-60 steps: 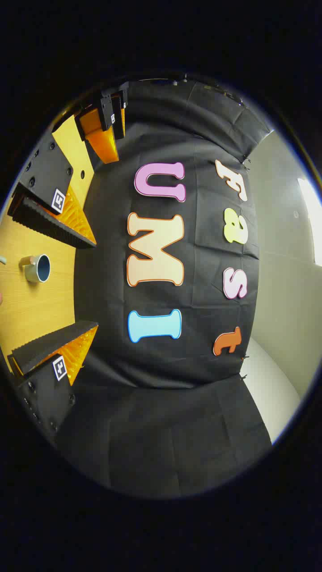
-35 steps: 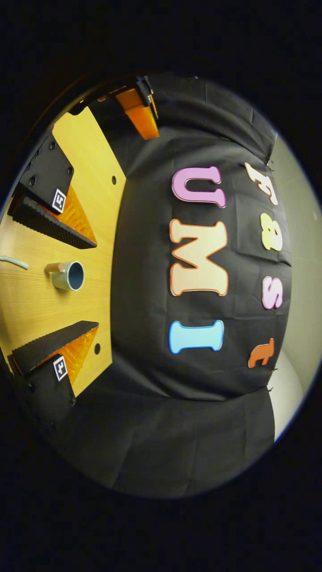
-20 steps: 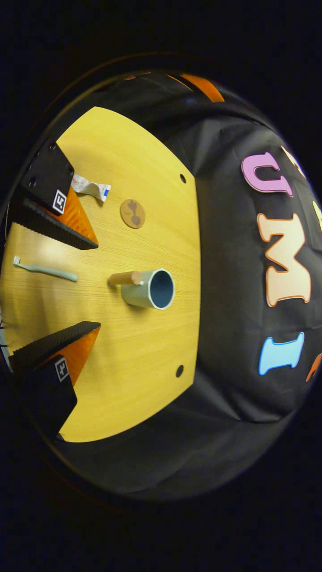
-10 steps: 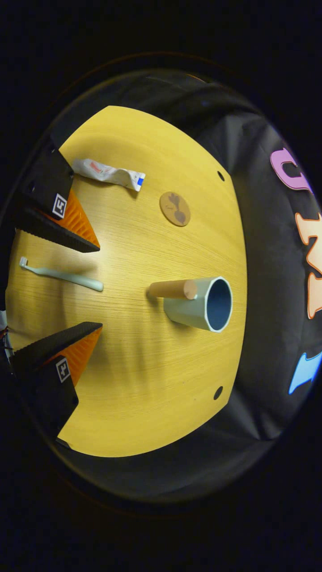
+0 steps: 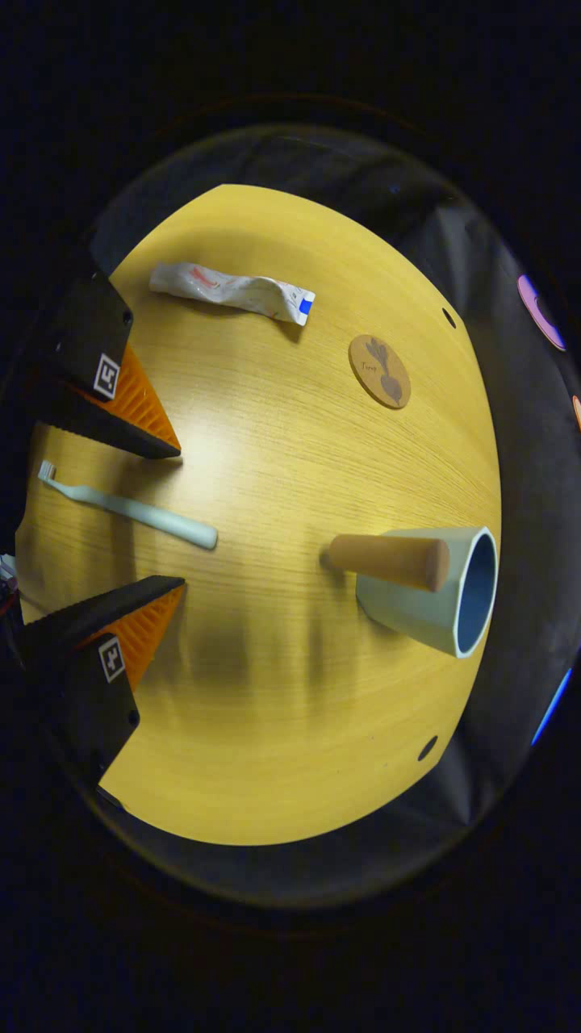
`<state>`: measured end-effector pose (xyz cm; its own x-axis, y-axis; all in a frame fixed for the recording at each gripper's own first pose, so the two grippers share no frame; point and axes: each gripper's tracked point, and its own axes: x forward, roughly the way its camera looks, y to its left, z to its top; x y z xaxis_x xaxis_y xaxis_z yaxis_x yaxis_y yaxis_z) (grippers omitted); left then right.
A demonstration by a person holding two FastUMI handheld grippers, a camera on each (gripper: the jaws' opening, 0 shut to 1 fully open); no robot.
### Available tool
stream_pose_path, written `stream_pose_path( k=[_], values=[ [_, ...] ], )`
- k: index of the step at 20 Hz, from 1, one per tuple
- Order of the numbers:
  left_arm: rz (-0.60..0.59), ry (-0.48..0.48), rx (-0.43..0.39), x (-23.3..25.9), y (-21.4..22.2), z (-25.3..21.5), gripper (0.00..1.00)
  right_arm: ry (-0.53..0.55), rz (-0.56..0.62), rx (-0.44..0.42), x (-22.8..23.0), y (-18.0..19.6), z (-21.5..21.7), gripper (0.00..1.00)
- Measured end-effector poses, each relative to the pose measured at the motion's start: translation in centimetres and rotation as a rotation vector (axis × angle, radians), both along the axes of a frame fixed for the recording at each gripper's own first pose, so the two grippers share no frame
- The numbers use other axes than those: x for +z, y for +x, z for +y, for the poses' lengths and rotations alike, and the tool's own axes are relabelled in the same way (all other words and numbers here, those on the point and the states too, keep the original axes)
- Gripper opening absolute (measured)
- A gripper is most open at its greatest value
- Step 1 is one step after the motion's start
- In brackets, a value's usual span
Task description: Put the toothbrush and toothpaste on the desktop into the cup, then pick up the cup and place it on the coaster on the desktop.
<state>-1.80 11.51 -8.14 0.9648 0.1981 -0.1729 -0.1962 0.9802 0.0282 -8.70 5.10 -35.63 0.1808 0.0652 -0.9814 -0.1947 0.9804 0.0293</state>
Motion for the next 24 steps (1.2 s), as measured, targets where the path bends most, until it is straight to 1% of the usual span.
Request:
stream_pose_path(
  k=[1,3,4,5,6,7,9,10,12,13,14,16,20,22,24],
  values=[
    [0.001,0.001,0.002,-0.1,0.2,0.1,0.94,0.004,-0.002,0.004,0.0,0.4,0.1,0.86],
    [0.008,-0.005,0.004,-0.4,0.2,0.3,0.94,-0.026,0.017,0.018,-0.1,0.5,-0.3,0.83],
    [0.012,-0.010,0.004,-0.7,0.3,0.3,0.94,-0.042,0.033,0.036,-0.3,0.5,-0.5,0.78],
    [0.016,-0.014,0.002,-1.0,0.4,0.3,0.94,-0.049,0.047,0.047,-0.2,0.5,-0.5,0.77],
    [0.021,-0.017,-0.002,-1.1,0.4,0.3,0.94,-0.059,0.070,0.043,-0.2,0.4,-0.5,0.68],
    [0.025,-0.020,-0.006,-1.1,0.5,0.2,0.94,-0.064,0.093,0.033,-0.1,0.2,-0.4,0.67],
    [0.030,-0.023,-0.013,-1.5,0.6,0.1,0.95,-0.069,0.115,0.025,-0.2,0.2,-0.1,0.54],
    [0.031,-0.024,-0.016,-1.5,0.7,0.0,0.95,-0.069,0.115,0.030,-0.1,0.3,0.0,0.39],
    [0.037,-0.027,-0.027,-1.8,0.9,-0.2,0.95,-0.060,0.113,0.052,-0.1,0.1,0.1,0.28],
    [0.046,-0.028,-0.034,-2.1,0.9,-0.5,0.95,-0.060,0.121,0.031,0.0,0.0,0.1,0.31],
    [0.058,-0.029,-0.043,-2.5,0.8,-0.7,0.95,-0.054,0.116,0.037,-0.4,0.0,0.2,0.11],
    [0.082,-0.041,-0.076,-3.5,0.8,-1.7,0.94,-0.056,0.110,0.048,-0.1,0.1,0.2,0.11],
    [0.188,-0.093,-0.196,-6.6,0.4,-5.3,0.95,-0.049,0.086,0.053,0.0,0.2,0.1,0.11],
    [0.252,-0.108,-0.231,-8.5,0.5,-6.6,0.95,-0.035,0.083,0.040,0.0,0.2,0.2,0.11],
    [0.343,-0.112,-0.256,-11.0,0.0,-7.6,0.95,-0.023,0.074,0.031,0.0,0.2,0.2,0.11]
  ],
)
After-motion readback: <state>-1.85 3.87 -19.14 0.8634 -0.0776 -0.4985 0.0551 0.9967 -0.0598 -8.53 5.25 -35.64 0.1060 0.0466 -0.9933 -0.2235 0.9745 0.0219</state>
